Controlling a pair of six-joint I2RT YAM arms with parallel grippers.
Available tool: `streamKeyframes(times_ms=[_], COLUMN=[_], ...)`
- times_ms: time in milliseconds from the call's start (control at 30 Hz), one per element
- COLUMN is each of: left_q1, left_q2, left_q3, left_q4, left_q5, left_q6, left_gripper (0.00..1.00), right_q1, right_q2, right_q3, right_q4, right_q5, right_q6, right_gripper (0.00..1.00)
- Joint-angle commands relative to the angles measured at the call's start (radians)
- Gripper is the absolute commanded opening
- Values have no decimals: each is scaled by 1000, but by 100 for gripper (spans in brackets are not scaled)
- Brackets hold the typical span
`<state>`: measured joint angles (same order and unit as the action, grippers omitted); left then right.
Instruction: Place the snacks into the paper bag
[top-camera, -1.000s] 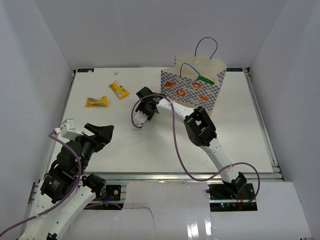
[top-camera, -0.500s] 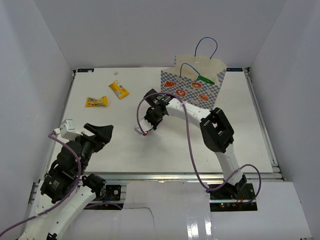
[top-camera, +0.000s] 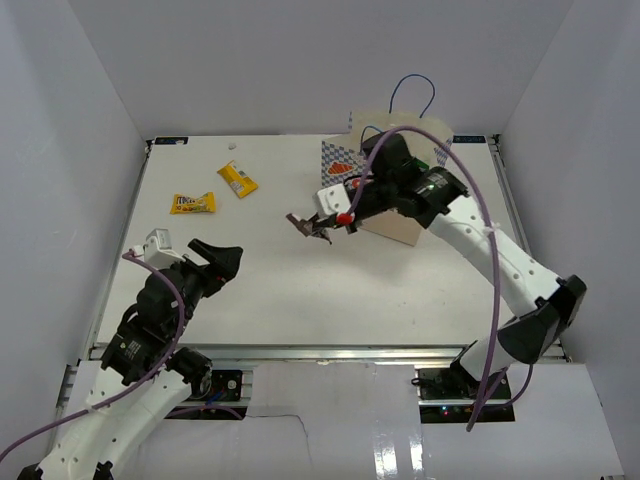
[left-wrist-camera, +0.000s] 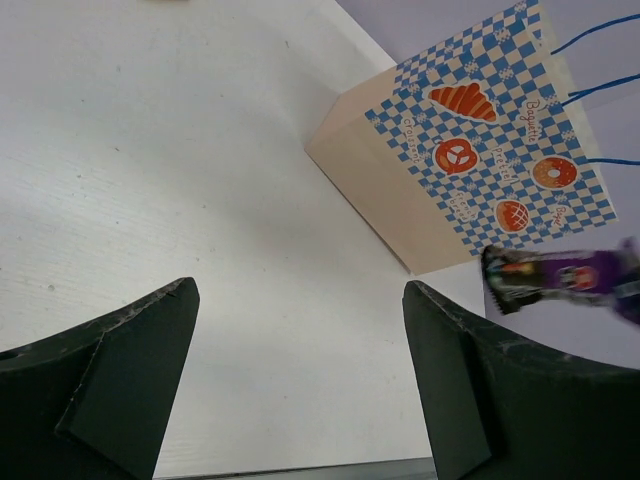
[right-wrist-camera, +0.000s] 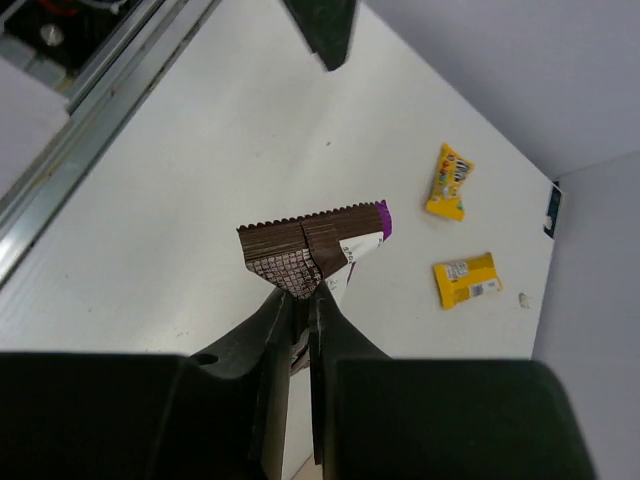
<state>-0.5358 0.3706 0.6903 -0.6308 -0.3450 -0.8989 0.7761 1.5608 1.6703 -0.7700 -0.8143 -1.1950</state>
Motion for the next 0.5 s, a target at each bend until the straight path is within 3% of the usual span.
streamKeyframes(times_ms=[0, 133, 267, 467], left_q1=[2, 2, 2, 2], left_q2=[16, 34, 80, 157], left_q3=[-20, -54, -66, -77], left_q4=[62, 118, 163, 244], left_q5=[34, 58, 90, 121], left_q6=[6, 3, 12, 54], left_gripper=[94, 94, 94, 95], right_q1=[-119, -367, -562, -730], right_q2=[-87, -96, -47, 34], right_q3=[51, 202, 316, 309], right_q4=[135, 345, 546, 664], right_q5=[-134, -134, -109, -49], right_q6=[251, 562, 774, 879], right_gripper=[8, 8, 8, 8])
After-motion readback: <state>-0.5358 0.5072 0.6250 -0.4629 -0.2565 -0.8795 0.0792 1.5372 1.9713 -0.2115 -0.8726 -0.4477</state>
